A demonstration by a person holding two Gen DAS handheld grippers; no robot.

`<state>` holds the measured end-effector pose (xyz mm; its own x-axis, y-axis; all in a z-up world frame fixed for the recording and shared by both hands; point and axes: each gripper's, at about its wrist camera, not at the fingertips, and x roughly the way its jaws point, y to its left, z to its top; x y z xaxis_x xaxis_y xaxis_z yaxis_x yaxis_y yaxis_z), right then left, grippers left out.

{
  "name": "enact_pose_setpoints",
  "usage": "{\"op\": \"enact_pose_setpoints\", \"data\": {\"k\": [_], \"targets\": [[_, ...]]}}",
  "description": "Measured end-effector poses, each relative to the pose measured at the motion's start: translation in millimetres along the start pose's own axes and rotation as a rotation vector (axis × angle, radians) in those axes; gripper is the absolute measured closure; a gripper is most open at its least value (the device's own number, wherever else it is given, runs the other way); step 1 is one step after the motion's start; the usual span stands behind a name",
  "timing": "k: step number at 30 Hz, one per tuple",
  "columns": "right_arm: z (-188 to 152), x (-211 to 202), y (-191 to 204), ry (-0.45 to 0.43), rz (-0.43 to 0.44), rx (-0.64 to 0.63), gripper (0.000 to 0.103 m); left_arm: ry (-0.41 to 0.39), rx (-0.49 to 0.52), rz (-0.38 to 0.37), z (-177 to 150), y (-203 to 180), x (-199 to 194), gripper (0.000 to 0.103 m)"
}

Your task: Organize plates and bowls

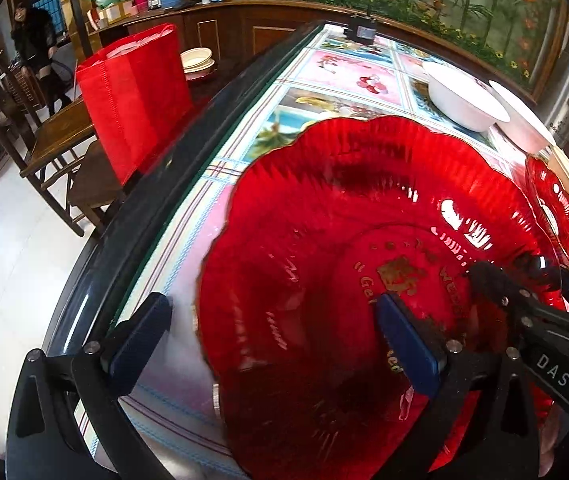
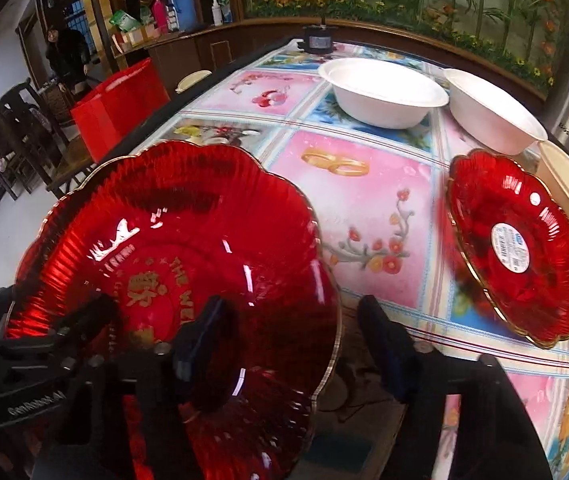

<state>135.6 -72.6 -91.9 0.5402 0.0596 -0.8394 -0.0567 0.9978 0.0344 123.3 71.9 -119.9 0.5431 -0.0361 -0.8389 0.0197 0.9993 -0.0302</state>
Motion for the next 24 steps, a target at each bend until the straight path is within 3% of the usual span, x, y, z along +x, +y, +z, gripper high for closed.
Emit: {"op": "enact_pose_setpoints", "data": {"k": [5,9,12,16,20,24], "targets": [[-1,-1,3,-0.018,0.034,-0.003,0.064,-0.009,0.035,-0.025,2,-8,-2,0.010],[1,-2,-3,-0.021,0.041,0.023,0.071,-0.020,0.043,-0.036,3,-8,-4,0.017],[1,-2,-8,-0.023,0.066,0.049,0.074,-0.026,0.043,-0.043,5,-10,-5,0.032],[1,-3,-8,-0.024,0.071,0.055,0.075,-0.028,0.033,-0.032,7,-11,-4,0.036],[1,-4,-12,-0.023,0.091,0.076,0.078,-0.036,0.008,-0.021,8,-5,-5,0.050],[0,-4,-15,-0.021,0.108,0.094,0.080,-0.036,-0.004,-0.015,8,-1,-6,0.057]]}}
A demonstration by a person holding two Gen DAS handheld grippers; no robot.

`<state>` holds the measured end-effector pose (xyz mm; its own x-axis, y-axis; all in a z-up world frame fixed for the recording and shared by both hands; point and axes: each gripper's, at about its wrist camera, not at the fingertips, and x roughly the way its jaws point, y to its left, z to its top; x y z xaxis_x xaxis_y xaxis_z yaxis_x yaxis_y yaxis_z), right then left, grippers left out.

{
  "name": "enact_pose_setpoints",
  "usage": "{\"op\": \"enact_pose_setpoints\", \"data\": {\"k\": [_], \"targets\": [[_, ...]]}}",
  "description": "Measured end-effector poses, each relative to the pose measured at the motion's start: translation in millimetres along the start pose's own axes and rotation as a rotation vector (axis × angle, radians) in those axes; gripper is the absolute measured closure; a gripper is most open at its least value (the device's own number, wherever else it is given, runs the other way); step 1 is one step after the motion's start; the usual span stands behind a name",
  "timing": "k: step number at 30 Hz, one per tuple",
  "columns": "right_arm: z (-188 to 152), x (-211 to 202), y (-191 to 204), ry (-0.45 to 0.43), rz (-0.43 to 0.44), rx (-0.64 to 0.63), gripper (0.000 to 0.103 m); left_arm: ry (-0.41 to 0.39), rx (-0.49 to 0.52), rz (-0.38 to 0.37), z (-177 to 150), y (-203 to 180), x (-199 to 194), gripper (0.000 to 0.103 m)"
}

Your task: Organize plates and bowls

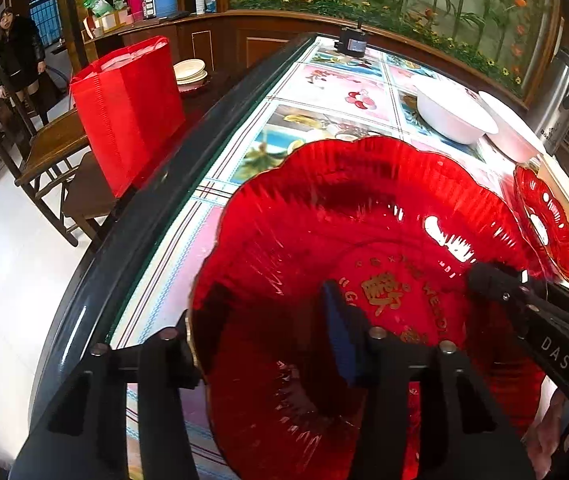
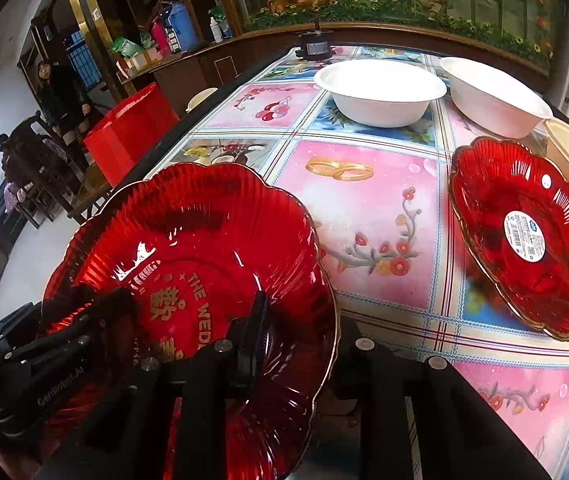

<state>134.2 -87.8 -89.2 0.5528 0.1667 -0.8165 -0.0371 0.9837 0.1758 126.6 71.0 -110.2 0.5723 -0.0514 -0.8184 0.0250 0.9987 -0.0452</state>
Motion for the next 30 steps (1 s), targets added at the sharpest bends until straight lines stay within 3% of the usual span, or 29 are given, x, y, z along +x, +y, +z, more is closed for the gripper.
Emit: {"op": "enact_pose_setpoints", "data": {"k": [8,19,24,28,30], "targets": [[-7,-5,-5,-0.002,0.010,0.023,0.082,0.006,-0.006,-0.002,-5,1,-5,0.067],[-46,-33,17,0.034,0.038,-0.050,0.082,0.029,0.018,0.012,-44,16,-37,0.067],[-65,-42,37,0.037,0.061,-0.103,0.082,0.035,-0.025,0.032,-60,35,-50,0.067],[-67,-51,30,0.042,0.134,-0.073,0.081,-0.019,-0.054,0.097,-65,39,-65,0.067],[-66,-66,20,0.007,0.143,-0.050,0.071,-0.101,-0.041,0.156,-64,35,-84,0.062]]}}
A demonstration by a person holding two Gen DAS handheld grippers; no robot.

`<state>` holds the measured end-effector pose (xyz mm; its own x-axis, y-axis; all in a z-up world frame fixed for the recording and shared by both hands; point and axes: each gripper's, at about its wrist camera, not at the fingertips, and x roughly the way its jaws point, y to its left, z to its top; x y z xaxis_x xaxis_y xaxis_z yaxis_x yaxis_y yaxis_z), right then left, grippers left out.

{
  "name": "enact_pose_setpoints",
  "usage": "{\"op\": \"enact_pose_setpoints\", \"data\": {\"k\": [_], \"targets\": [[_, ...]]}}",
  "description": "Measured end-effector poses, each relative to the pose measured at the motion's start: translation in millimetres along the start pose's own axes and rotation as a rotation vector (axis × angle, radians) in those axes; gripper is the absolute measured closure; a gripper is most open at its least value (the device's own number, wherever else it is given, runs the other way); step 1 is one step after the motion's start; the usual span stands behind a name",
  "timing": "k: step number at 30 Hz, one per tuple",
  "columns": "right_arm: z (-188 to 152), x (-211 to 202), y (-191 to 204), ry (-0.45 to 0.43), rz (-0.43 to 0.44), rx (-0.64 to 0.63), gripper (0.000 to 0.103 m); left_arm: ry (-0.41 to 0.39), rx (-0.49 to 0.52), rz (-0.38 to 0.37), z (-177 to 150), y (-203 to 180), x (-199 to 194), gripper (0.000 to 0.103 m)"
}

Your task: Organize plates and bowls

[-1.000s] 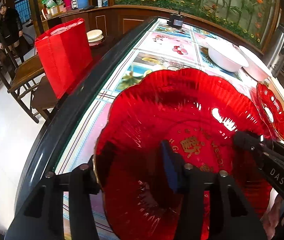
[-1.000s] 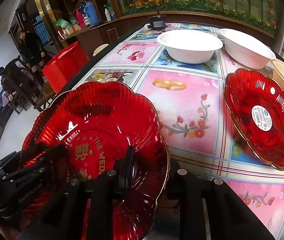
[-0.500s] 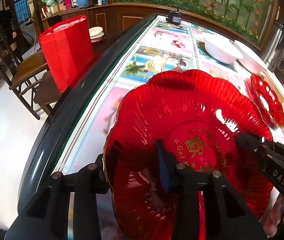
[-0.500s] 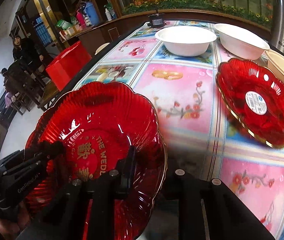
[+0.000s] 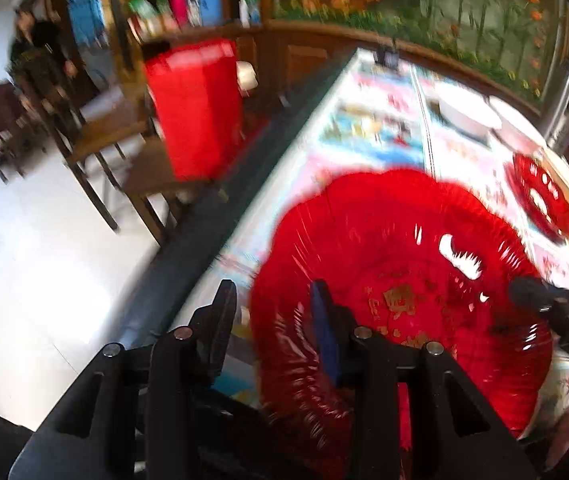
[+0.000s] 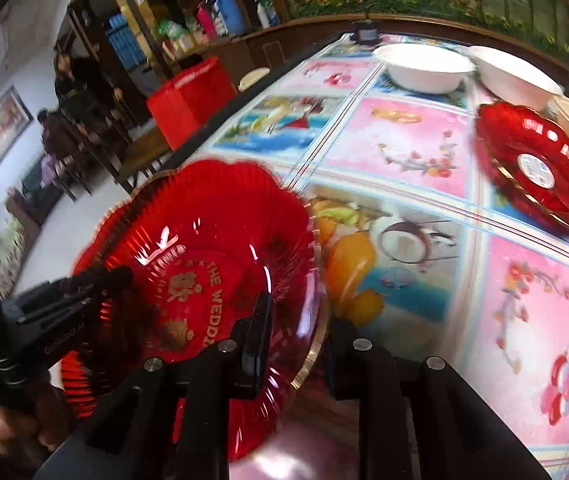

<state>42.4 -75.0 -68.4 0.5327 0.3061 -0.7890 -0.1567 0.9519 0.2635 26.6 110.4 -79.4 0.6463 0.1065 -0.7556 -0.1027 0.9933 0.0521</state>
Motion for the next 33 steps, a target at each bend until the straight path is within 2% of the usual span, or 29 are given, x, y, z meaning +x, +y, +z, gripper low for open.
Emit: {"op": "enact_pose_setpoints", "data": {"k": [1,2,3,5,6,7,8,12,13,17,22,28,33], "targets": [[0,-13,-8,-0.036,-0.010,0.014,0.066,-0.029,0.004,0.024,1,0,-8,0.053],[0,-24,-14,-0.067,-0.021,0.026,0.057,-0.071,0.006,0.051,4,-1,-18,0.045],[0,-36,-23,-0.101,-0.038,0.042,0.051,-0.121,0.007,0.063,9,-4,-32,0.043],[0,-55,-44,-0.153,-0.088,0.083,0.049,-0.191,0.025,0.046,19,-14,-52,0.032],[0,-65,-59,-0.174,-0.110,0.119,0.049,-0.212,0.044,0.014,27,-27,-62,0.028],[-1,-69,-69,-0.183,-0.117,0.146,0.049,-0.215,0.049,-0.014,31,-33,-65,0.023],[-1,-73,-79,-0.189,-0.121,0.177,0.049,-0.212,0.052,-0.060,37,-43,-67,0.022],[-2,-73,-127,-0.195,-0.129,0.320,0.049,-0.102,0.054,-0.267,70,-100,-49,0.022],[-1,-72,-136,-0.195,-0.128,0.348,0.049,-0.070,0.056,-0.296,78,-117,-40,0.022],[2,-70,-161,-0.217,-0.154,0.408,0.048,0.012,0.066,-0.324,100,-168,-8,0.022],[0,-64,-190,-0.236,-0.110,0.508,0.048,0.074,0.087,-0.279,115,-216,33,0.022],[-1,-50,-210,-0.219,-0.020,0.606,0.047,0.152,0.072,-0.281,124,-245,68,0.023],[0,-40,-220,-0.211,0.015,0.671,0.047,0.219,0.074,-0.273,125,-256,90,0.023]]}}
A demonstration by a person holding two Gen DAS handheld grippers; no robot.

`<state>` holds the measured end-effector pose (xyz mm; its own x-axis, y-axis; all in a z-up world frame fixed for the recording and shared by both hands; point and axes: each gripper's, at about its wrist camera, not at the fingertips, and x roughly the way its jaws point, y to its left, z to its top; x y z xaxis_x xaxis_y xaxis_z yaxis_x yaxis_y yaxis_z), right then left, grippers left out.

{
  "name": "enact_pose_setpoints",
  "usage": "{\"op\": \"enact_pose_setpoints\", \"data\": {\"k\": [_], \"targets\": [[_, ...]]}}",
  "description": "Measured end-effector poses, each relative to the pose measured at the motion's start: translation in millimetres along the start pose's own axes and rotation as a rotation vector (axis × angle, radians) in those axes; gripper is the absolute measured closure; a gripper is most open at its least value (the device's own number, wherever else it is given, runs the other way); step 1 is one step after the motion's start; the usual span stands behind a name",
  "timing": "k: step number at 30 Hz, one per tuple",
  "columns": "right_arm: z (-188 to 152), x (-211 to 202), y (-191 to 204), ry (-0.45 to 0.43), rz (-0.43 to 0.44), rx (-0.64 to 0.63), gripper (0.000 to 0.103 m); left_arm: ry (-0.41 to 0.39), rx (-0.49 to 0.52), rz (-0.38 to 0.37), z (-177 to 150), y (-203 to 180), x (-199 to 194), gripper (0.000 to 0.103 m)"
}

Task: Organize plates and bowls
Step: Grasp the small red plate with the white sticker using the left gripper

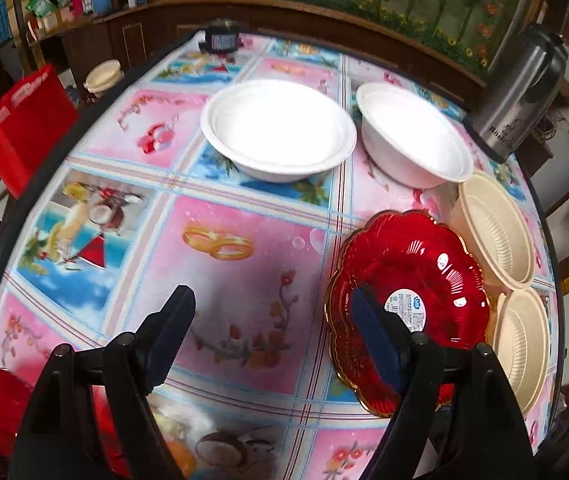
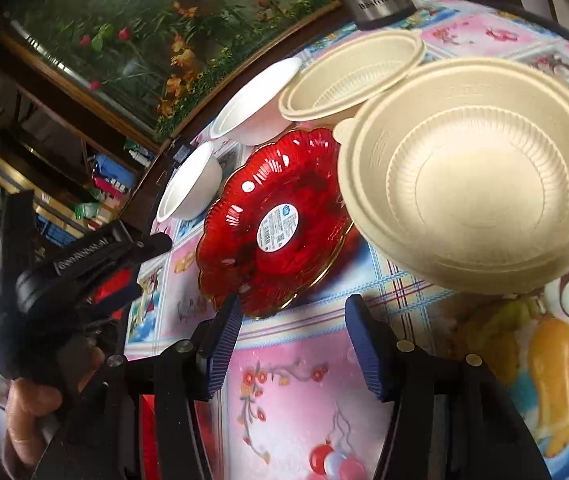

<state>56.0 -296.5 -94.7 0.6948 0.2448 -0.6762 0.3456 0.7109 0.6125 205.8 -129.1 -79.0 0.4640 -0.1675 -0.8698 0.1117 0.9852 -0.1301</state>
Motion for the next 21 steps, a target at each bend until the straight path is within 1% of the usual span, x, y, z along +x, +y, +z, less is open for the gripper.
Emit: {"op": "enact_pose_setpoints", "data": {"k": [2,4,11,14,15,16,17,18,19,20,21], "targets": [[3,4,-3,0.004,0.009,0.035,0.047,0.005,0.004,0.004,-1,-3,4,0.023],[5,6,-2,-0.007,-0.004,0.037,0.047,0.005,0.021,0.017,-3,-7,9,0.023],[16,13,-2,-0.033,-0.029,0.076,0.047,0.046,0.022,-0.005,-3,-13,25,0.023],[21,16,-4,-0.053,-0.031,0.093,0.049,0.059,0.024,0.003,-3,-14,30,0.023],[22,16,-4,-0.060,-0.034,0.098,0.049,0.065,0.025,0.004,-4,-14,32,0.023],[24,17,-5,-0.066,-0.036,0.103,0.049,0.070,0.027,0.006,-4,-15,34,0.029],[26,18,-5,-0.069,-0.041,0.105,0.052,0.078,0.030,0.007,-5,-15,36,0.033],[29,19,-5,-0.071,-0.047,0.107,0.055,0.073,0.037,-0.001,-6,-16,36,0.034],[30,21,-6,-0.071,-0.054,0.111,0.057,0.067,0.045,-0.005,-6,-18,36,0.039],[32,22,-6,-0.072,-0.060,0.114,0.063,0.068,0.053,-0.014,-7,-20,36,0.044],[32,23,-8,-0.069,-0.065,0.116,0.072,0.068,0.061,-0.018,-7,-22,35,0.047]]}}
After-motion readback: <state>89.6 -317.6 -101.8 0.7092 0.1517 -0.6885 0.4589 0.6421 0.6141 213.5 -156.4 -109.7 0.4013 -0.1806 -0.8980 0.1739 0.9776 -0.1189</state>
